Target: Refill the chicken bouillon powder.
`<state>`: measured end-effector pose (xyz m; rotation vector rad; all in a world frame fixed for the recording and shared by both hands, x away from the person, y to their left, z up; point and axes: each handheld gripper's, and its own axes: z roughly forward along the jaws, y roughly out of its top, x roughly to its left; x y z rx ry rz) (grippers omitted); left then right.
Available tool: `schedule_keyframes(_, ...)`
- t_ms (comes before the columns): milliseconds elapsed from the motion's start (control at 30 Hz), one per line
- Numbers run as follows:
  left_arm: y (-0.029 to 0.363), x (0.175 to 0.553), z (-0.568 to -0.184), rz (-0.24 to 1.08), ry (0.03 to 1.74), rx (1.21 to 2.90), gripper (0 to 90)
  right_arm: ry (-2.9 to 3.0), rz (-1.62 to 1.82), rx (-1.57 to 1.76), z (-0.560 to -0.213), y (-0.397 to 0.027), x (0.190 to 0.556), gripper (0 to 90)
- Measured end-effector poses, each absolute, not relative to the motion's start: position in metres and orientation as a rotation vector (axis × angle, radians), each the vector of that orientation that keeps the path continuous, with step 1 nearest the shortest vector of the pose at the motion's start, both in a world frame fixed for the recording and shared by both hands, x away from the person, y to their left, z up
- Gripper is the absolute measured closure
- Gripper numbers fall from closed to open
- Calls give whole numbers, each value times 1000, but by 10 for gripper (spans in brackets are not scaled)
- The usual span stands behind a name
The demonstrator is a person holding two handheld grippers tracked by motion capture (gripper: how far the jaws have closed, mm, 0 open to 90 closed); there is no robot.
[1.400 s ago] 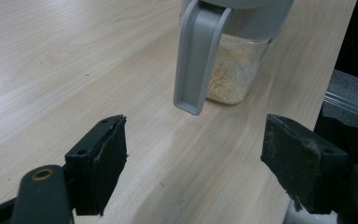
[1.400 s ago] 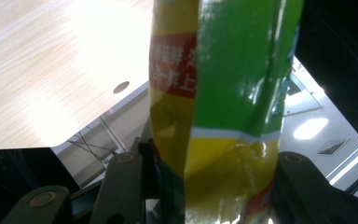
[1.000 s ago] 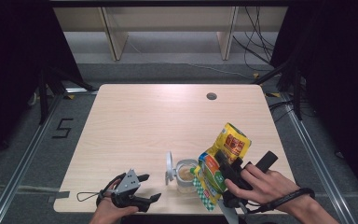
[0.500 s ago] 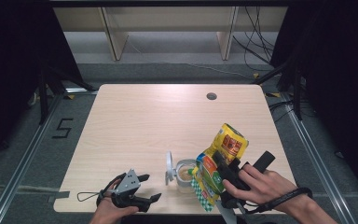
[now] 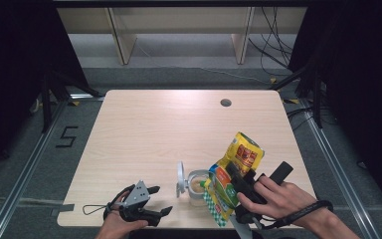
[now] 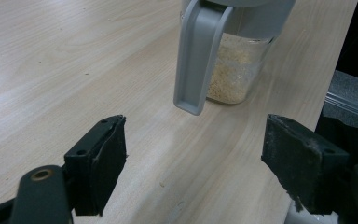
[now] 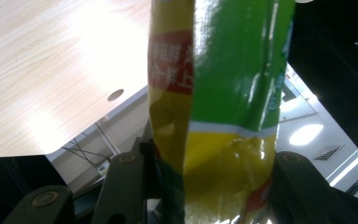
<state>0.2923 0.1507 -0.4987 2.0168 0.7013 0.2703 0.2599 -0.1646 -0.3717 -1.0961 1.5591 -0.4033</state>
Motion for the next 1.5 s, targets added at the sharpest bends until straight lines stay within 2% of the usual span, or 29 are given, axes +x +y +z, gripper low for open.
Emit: schedule_keyframes(1500, 153, 295, -498, 286, 677, 2022, 214, 1566, -432, -1080, -369, -176, 261, 628)
